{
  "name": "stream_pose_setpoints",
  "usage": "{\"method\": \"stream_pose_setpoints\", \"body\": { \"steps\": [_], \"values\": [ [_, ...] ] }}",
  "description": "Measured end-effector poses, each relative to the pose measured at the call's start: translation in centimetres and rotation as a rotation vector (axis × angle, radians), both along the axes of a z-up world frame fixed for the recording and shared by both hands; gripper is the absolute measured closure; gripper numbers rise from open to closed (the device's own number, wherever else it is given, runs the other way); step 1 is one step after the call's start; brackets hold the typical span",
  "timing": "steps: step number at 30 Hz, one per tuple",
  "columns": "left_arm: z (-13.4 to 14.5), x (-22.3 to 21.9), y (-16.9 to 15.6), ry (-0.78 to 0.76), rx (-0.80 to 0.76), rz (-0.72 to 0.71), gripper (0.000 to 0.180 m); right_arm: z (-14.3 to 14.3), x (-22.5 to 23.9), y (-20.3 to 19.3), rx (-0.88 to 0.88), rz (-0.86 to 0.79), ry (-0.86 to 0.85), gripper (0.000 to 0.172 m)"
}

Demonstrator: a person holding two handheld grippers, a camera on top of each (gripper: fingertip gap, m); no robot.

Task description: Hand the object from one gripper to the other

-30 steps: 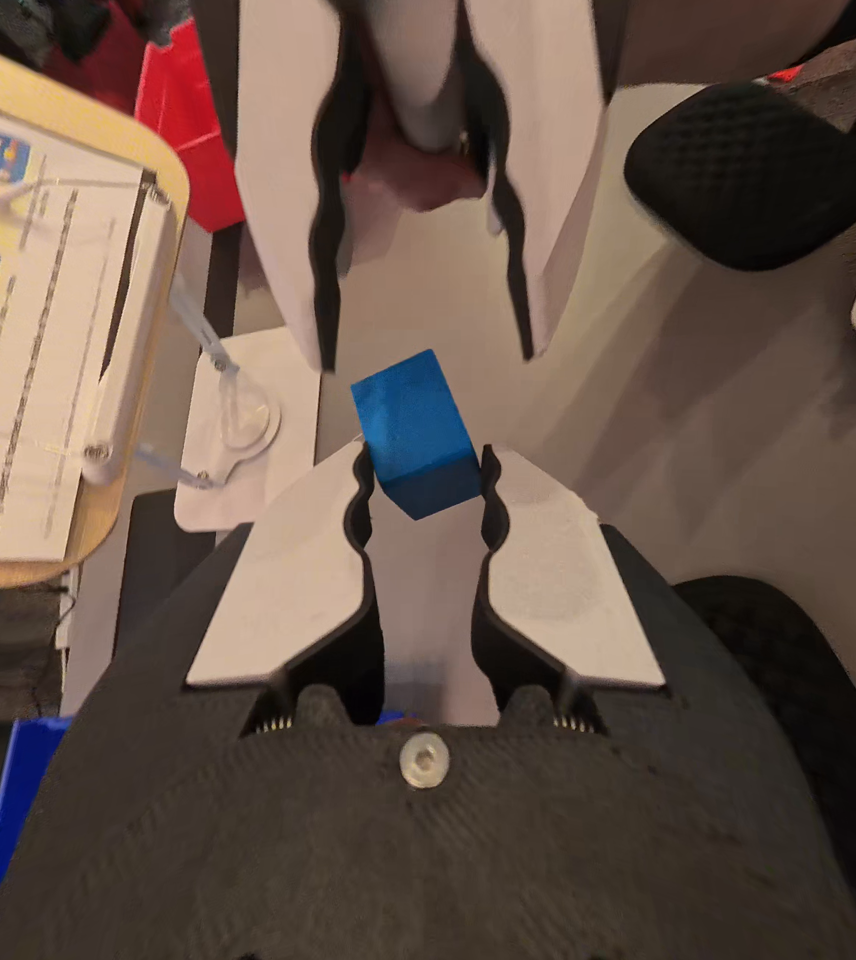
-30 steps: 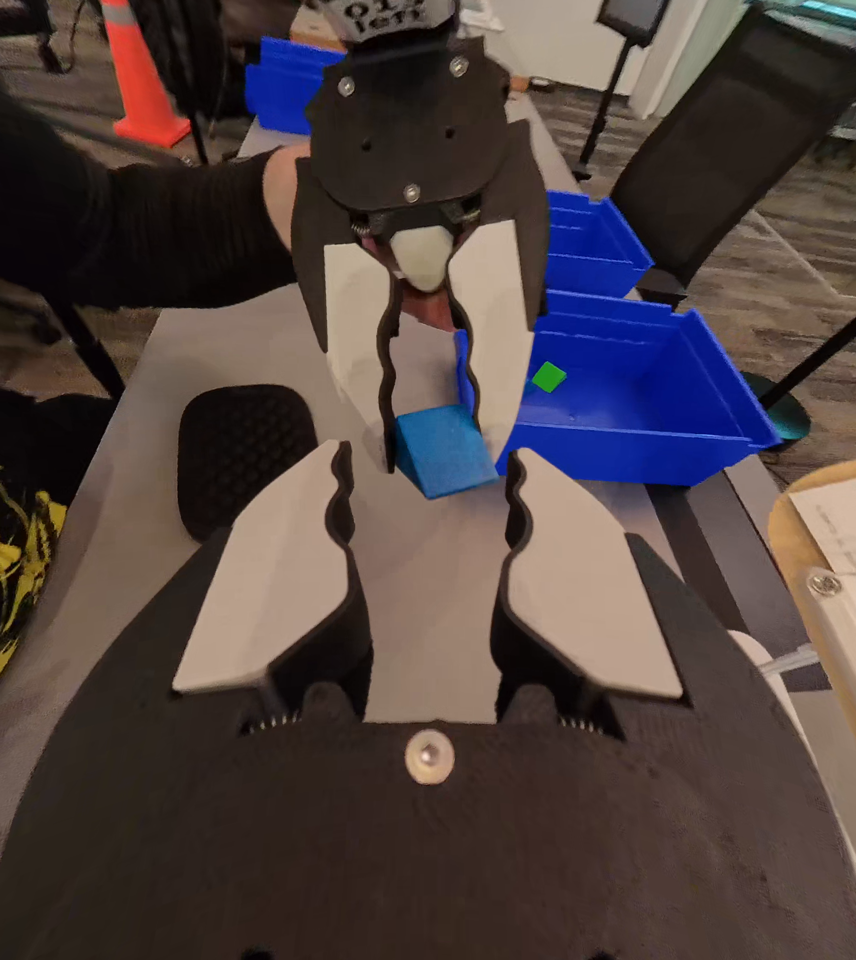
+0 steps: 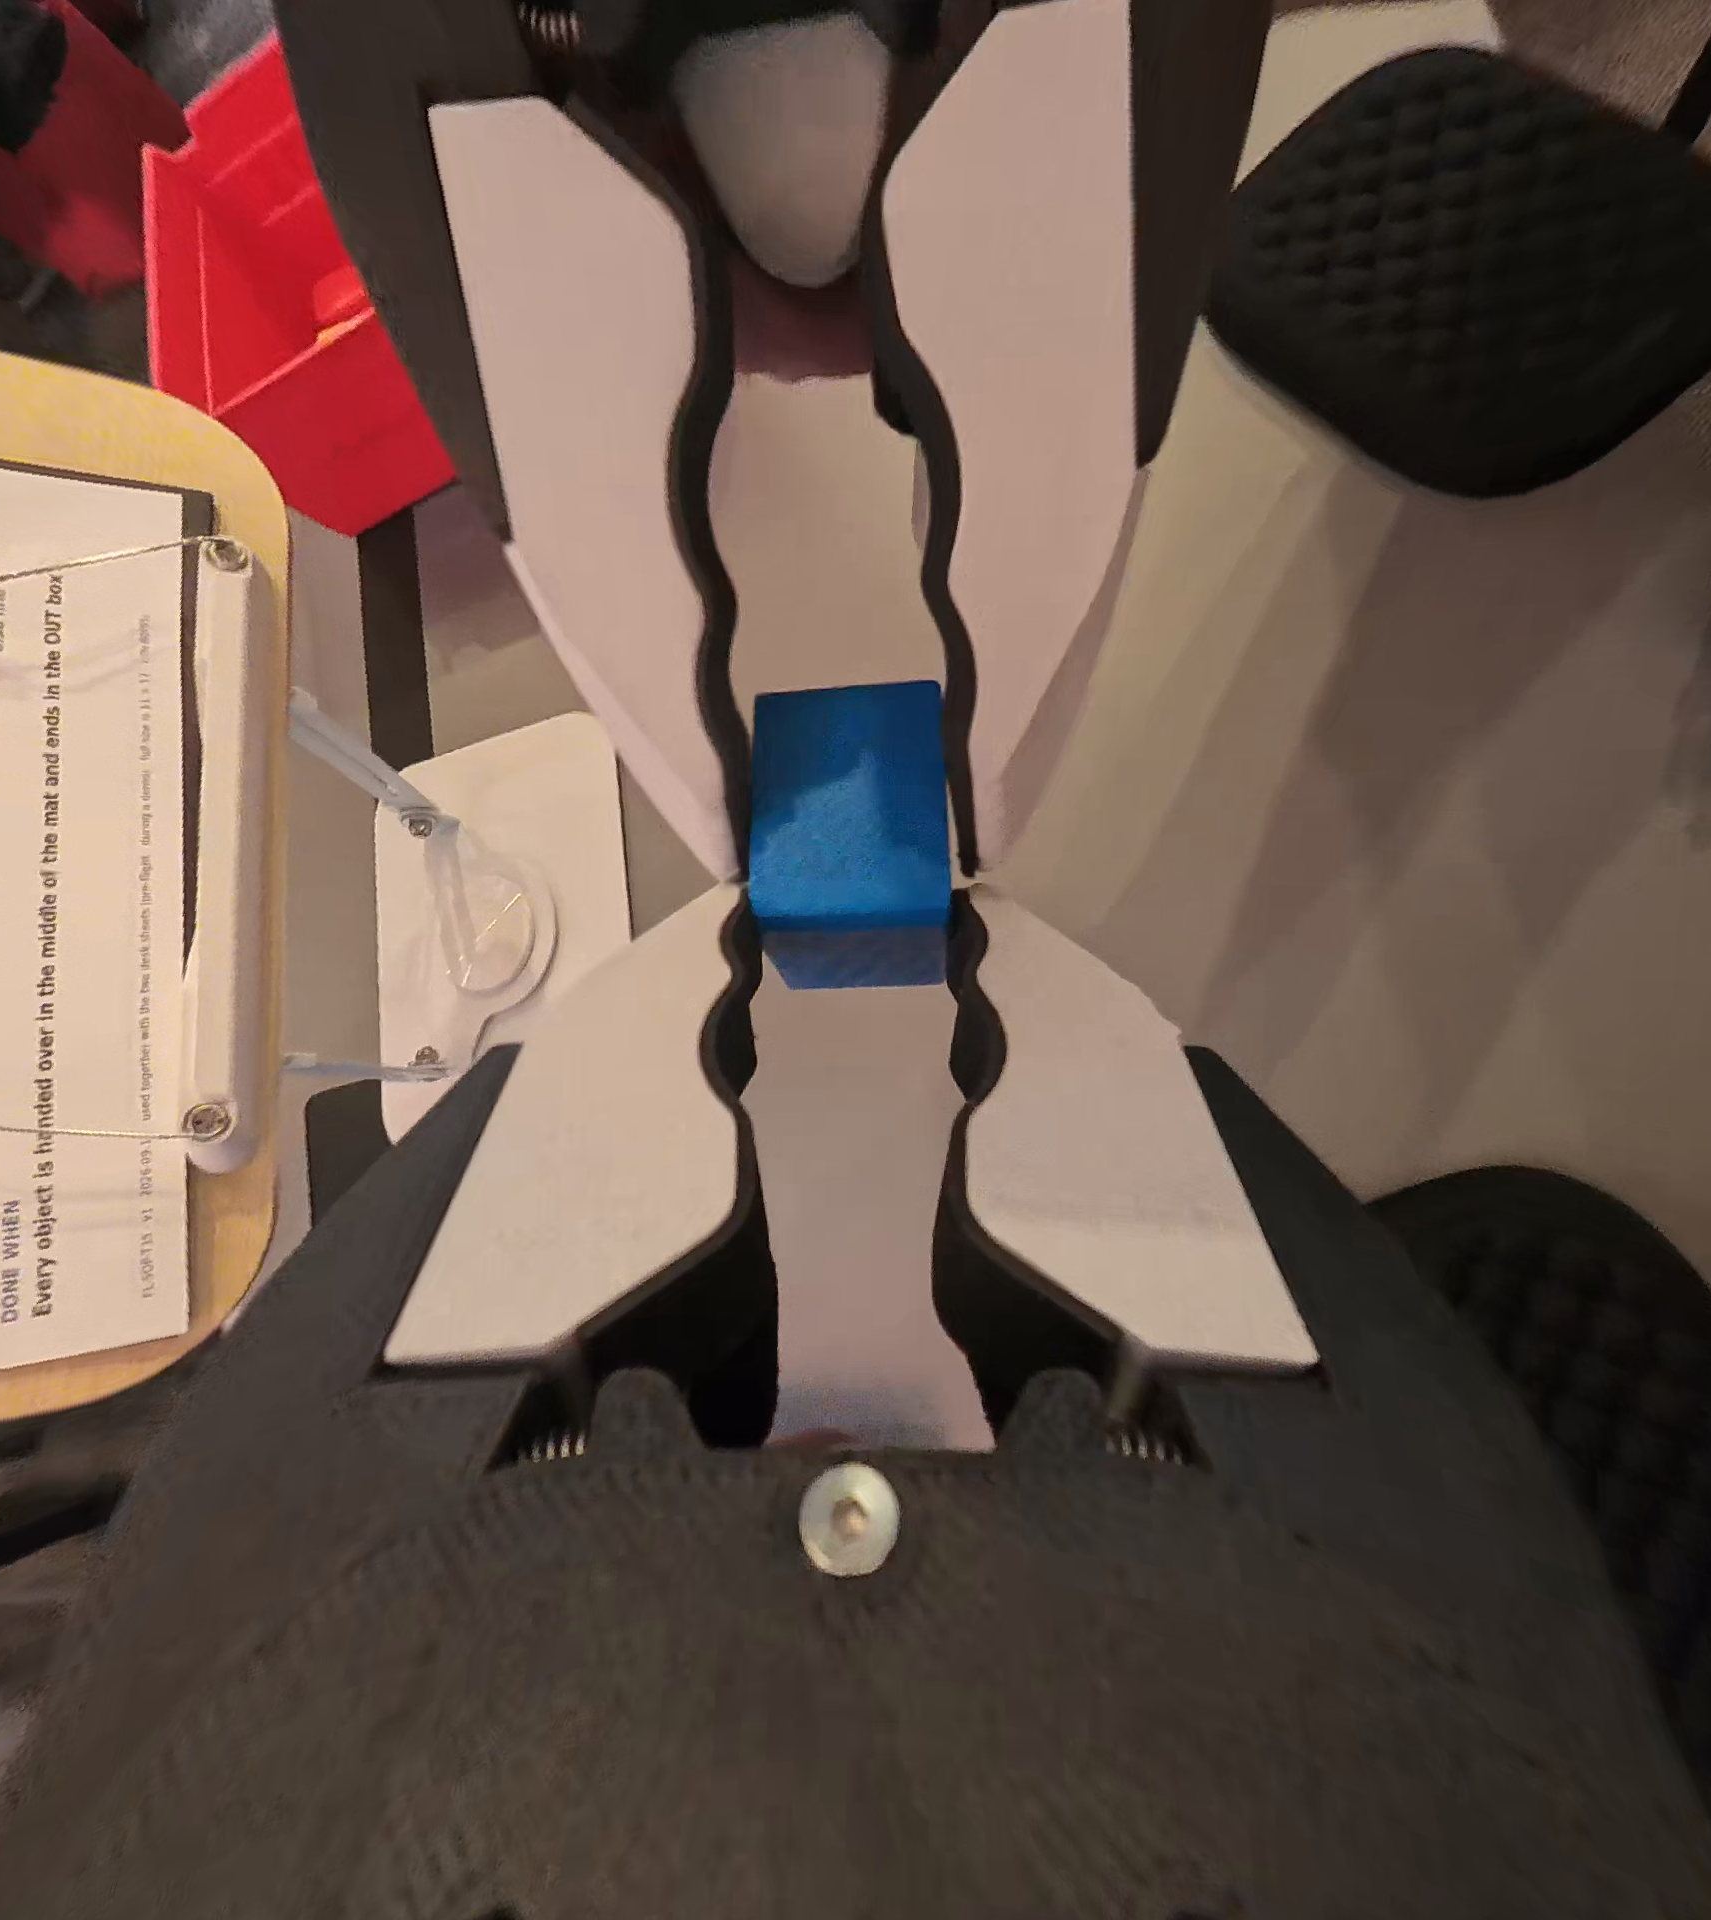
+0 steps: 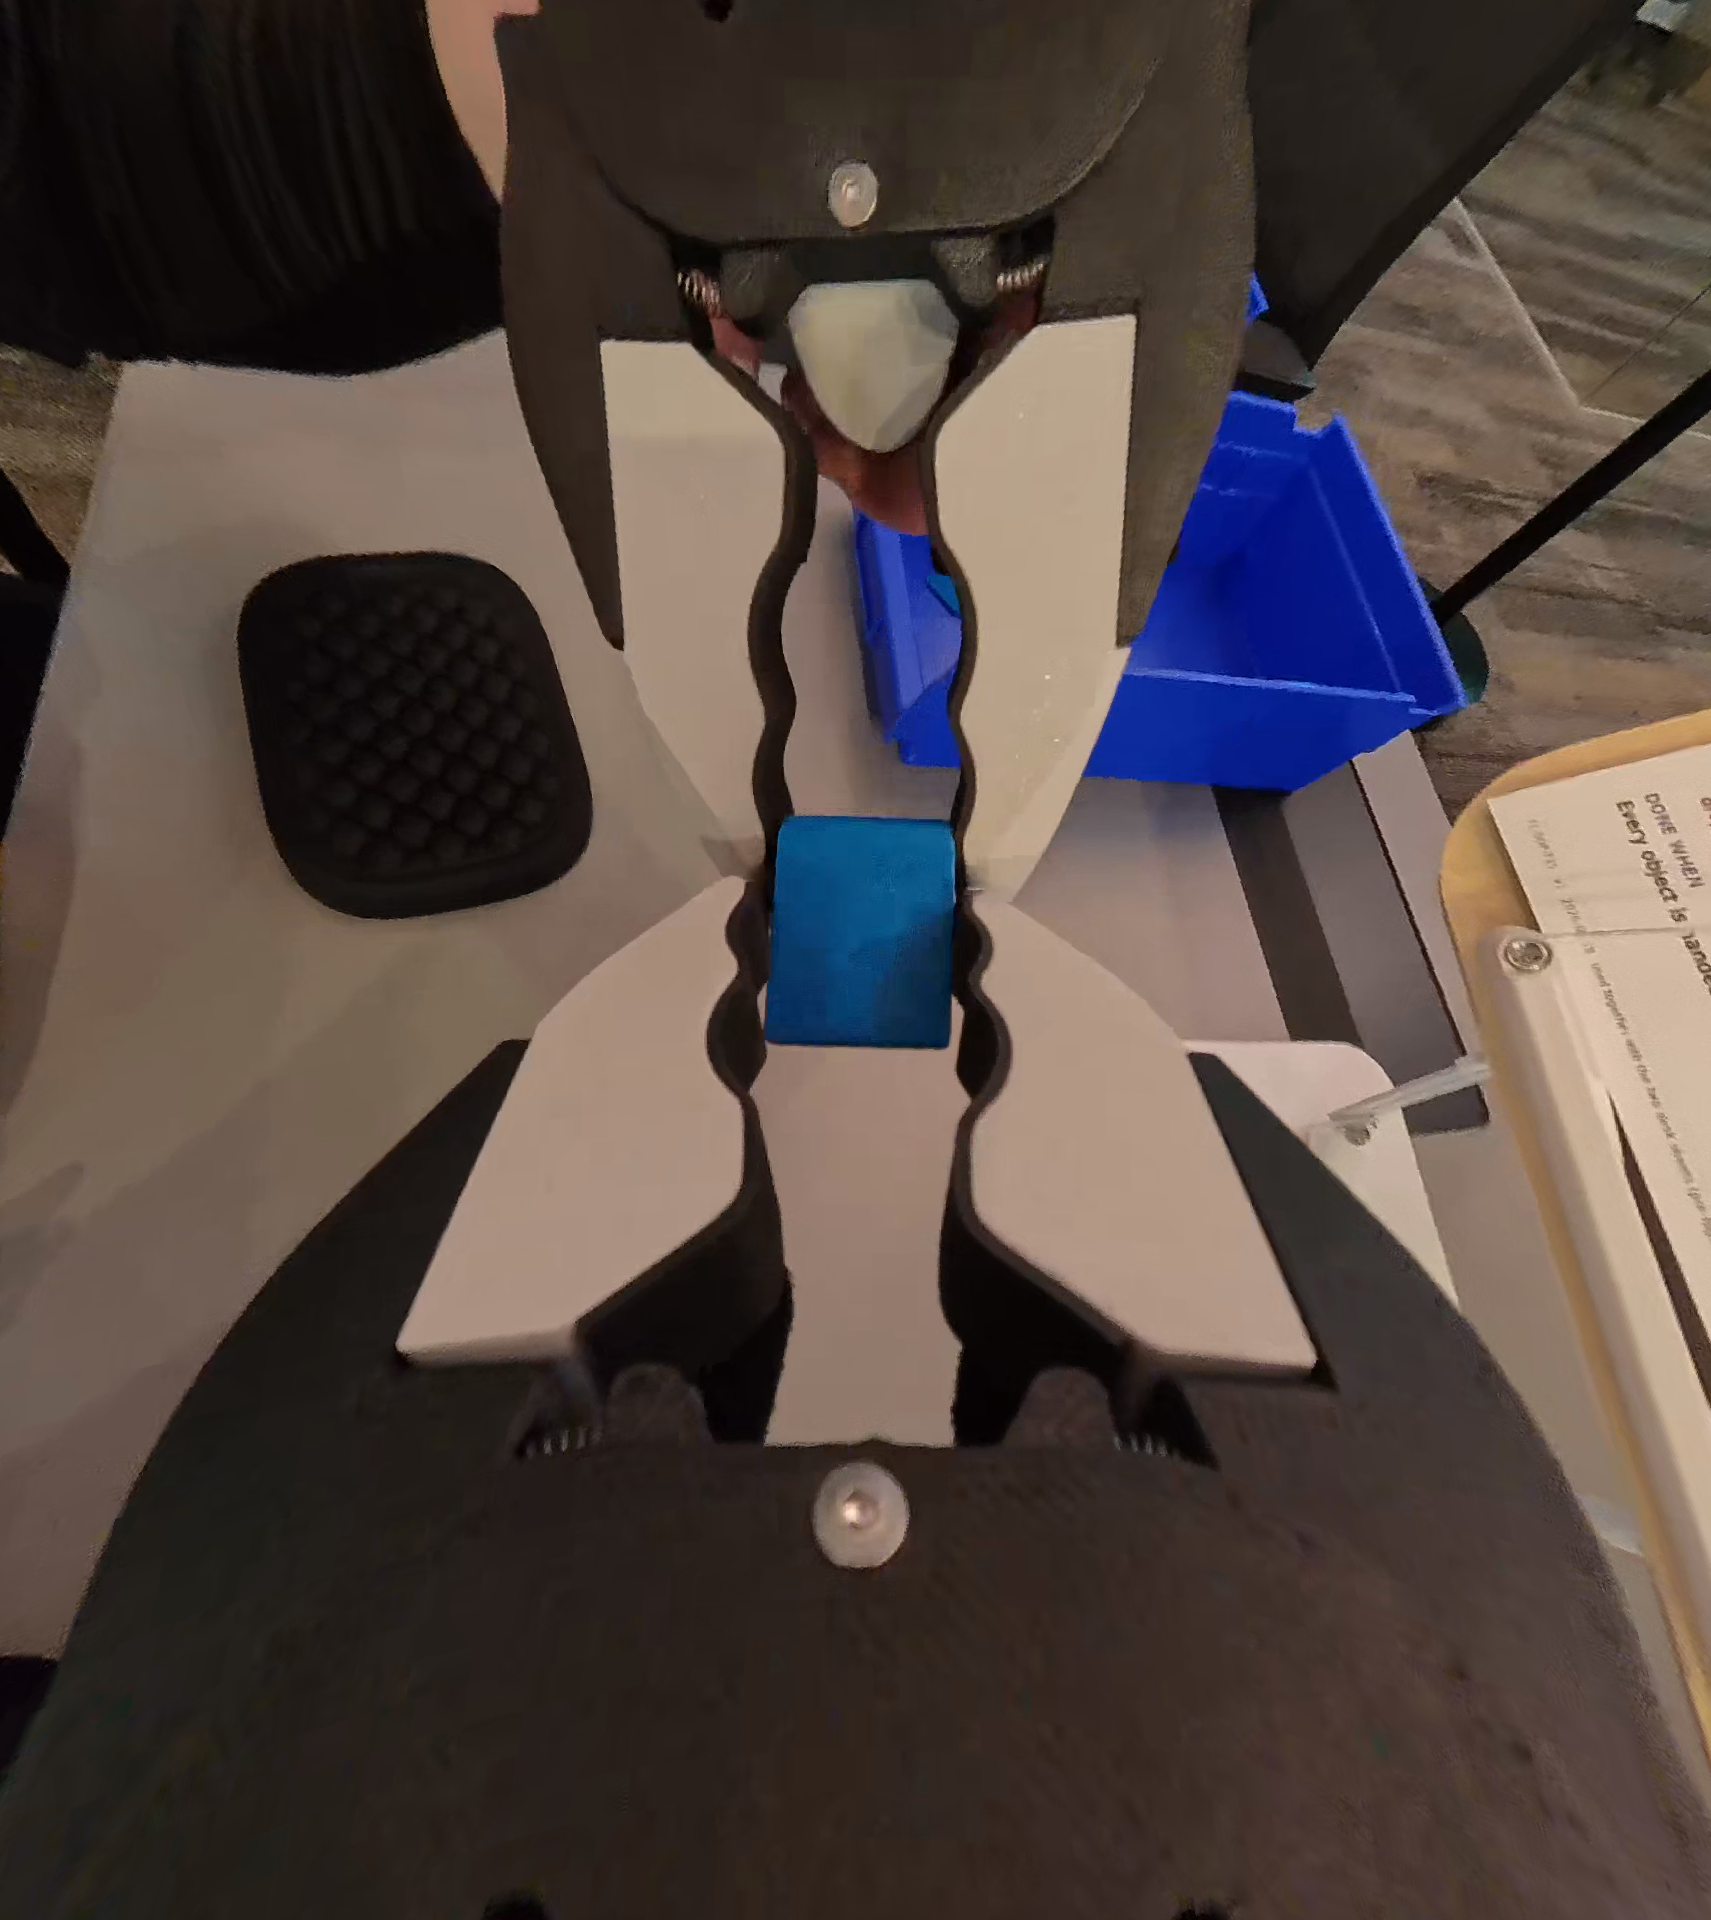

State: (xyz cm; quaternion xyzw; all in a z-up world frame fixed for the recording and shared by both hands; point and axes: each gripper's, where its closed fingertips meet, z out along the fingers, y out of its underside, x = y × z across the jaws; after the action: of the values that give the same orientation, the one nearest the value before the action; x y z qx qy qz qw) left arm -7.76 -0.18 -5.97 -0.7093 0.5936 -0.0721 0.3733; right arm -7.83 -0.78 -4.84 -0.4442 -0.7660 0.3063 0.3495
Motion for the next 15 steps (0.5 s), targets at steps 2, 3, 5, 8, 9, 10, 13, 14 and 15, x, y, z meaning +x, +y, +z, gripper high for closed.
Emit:
{"method": "stream_pose_setpoints", "body": {
  "steps": [2, 3, 5, 8, 9, 10, 13, 14, 15],
  "values": [
    [-0.2, 0.1, 0.2, 0.034, 0.007, 0.006, 0.146, -0.3, 0.2, 0.2, 0.026, -0.013, -0.025, 0.140],
    [-0.2, 0.3, 0.2, 0.032, -0.003, 0.002, 0.146, -0.4, 0.4, 0.2, 0.020, -0.012, -0.028, 0.140],
    [-0.4, 0.6, 0.1, 0.016, -0.018, -0.006, 0.146, -0.4, 0.6, 0.1, -0.005, -0.015, -0.028, 0.140],
    [-0.4, 1.1, 0.2, -0.014, -0.025, -0.007, 0.146, -0.2, 1.0, 0.2, -0.043, -0.020, -0.007, 0.140],
    [-0.3, 1.3, 0.2, -0.026, -0.025, -0.011, 0.146, -0.1, 1.2, 0.2, -0.053, -0.022, -0.001, 0.140],
    [-0.2, 1.4, 0.3, -0.037, -0.023, -0.011, 0.146, 0.0, 1.4, 0.3, -0.058, -0.025, 0.004, 0.140],
    [0.1, 2.0, 0.4, -0.065, -0.029, -0.020, 0.146, 0.2, 1.9, 0.6, -0.066, -0.035, 0.010, 0.140],
    [0.2, 2.1, 0.6, -0.069, -0.027, -0.017, 0.146, 0.3, 2.0, 0.7, -0.065, -0.040, 0.011, 0.140],
    [0.3, 2.2, 0.7, -0.076, -0.028, -0.020, 0.146, 0.3, 2.2, 0.7, -0.067, -0.042, 0.013, 0.140]
  ]
}}
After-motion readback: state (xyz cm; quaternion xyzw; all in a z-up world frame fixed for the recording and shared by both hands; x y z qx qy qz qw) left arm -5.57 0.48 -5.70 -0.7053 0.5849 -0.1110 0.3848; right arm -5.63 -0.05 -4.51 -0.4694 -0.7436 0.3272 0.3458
